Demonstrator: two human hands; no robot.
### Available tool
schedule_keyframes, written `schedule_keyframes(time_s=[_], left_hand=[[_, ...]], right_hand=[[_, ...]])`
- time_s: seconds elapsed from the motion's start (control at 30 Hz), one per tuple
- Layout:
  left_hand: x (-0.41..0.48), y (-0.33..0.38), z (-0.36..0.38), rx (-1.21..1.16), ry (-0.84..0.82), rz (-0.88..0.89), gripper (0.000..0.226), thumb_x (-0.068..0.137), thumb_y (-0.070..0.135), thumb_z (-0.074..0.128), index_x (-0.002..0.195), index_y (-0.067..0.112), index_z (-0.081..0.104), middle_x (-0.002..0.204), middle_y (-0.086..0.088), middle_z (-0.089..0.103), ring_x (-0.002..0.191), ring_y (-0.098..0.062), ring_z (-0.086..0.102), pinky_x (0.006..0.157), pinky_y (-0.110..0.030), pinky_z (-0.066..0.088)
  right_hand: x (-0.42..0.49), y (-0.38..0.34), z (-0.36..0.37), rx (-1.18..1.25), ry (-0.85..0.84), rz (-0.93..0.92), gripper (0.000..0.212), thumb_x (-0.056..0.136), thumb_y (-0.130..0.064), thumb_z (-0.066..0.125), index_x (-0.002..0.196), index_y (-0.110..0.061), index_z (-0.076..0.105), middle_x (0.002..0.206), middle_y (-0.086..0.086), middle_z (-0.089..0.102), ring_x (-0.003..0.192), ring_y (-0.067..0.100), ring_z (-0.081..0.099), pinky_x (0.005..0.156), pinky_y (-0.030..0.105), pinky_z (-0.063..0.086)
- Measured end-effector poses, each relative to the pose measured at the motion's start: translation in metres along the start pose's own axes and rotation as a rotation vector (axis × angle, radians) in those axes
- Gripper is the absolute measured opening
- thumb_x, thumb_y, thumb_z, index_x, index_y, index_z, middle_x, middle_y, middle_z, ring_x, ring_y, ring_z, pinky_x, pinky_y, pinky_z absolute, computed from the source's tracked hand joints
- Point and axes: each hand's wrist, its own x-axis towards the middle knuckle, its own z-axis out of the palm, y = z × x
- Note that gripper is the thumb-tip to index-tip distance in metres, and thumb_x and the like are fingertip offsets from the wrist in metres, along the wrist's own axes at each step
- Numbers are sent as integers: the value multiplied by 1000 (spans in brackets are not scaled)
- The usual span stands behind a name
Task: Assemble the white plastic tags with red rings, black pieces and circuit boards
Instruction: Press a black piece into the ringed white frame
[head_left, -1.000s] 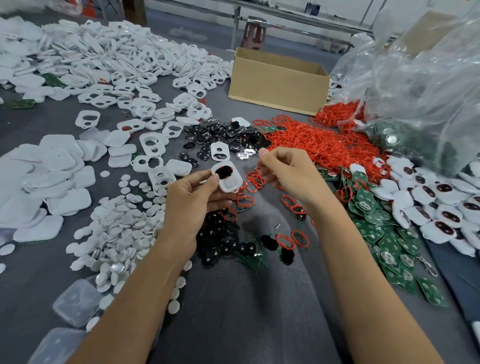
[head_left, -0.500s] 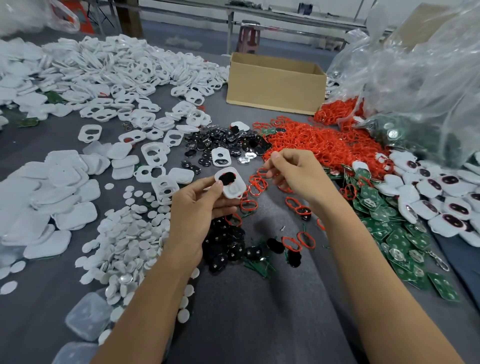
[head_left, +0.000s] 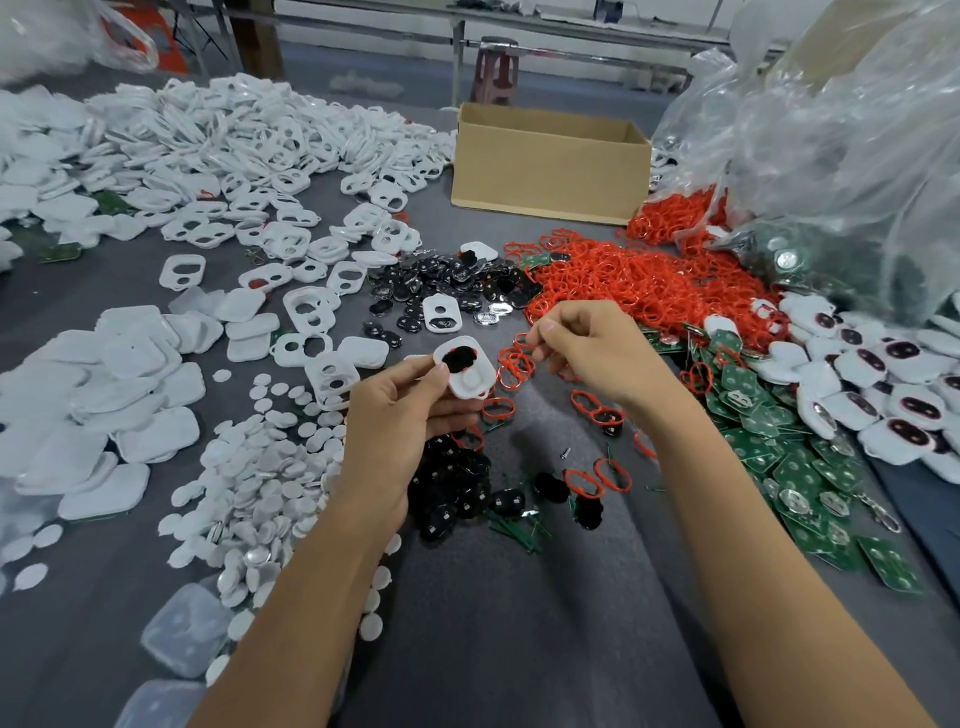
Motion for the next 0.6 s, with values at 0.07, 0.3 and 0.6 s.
schedule_keyframes(time_s=[0.07,0.3,0.6], left_hand=[[-2,0,3,13,-15,-2,16,98,3,52,97,3,68,78,-9,75,65,-18,73,57,-23,58],[2,-4,16,78,-72,-56,14,98,5,54,98,3,67,72,-11,74,58,-18,70,56,-23,58],[15,-8,20,112,-83,-52,13,99,4,52,101,2,65,82,-20,72,63,-23,71,54,-23,56]], right_hand=[[-1,-3,-4,12,9,0,29,97,-8,47,75,-14,65,69,-1,66,59,10,58,57,19,44],[-13,-26,-27,153,56,-50,25,98,-2,45,83,-7,65,72,6,64,59,13,55,55,19,43],[-24,-30,-56,-52,167,-106,24,95,-6,50,82,-15,68,73,1,68,61,7,58,60,17,45]])
